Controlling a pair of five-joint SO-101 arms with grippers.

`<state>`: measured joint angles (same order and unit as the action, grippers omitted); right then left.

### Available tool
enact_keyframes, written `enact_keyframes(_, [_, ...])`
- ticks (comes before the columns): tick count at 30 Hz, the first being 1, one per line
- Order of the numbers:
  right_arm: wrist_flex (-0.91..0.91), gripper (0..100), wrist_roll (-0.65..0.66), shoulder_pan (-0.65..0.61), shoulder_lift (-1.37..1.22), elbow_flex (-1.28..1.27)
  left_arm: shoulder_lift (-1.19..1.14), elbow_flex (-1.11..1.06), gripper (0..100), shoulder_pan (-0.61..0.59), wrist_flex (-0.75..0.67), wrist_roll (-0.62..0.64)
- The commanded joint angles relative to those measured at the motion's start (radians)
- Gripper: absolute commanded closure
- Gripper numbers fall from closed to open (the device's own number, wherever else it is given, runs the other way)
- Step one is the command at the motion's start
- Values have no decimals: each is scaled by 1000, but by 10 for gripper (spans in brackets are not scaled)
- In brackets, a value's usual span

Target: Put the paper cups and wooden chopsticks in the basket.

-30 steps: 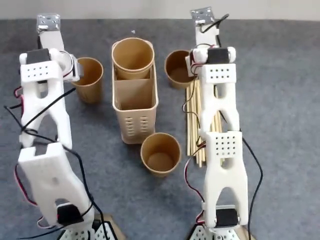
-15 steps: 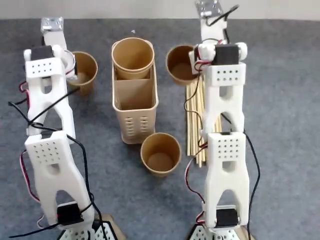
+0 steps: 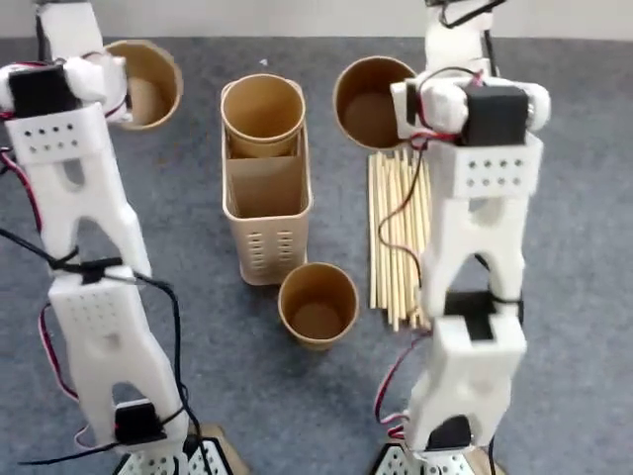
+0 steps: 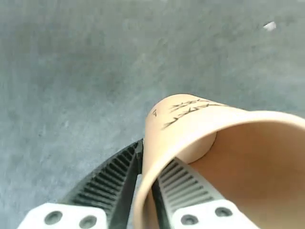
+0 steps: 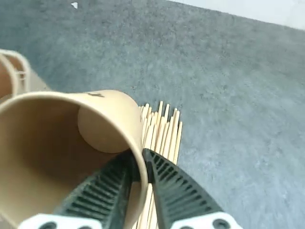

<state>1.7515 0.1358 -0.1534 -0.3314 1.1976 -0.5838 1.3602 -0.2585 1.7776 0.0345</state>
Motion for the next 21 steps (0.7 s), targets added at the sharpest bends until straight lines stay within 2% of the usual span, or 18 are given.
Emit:
enact_keyframes(1, [15, 995, 14, -27, 271, -188, 268, -90, 996, 137, 5, 12])
enact_keyframes(4, [7, 995, 15, -65, 383, -298, 456, -220, 996, 274, 3, 11])
enact_keyframes(7, [7, 995, 15, -105, 441, -360, 556, -329, 996, 358, -25, 9])
enact_keyframes(13, [-25, 994, 14, -157, 461, -364, 539, -403, 996, 367, -109, 11])
enact_keyframes(21, [-58, 994, 12, -156, 463, -364, 340, -426, 995, 357, -167, 11])
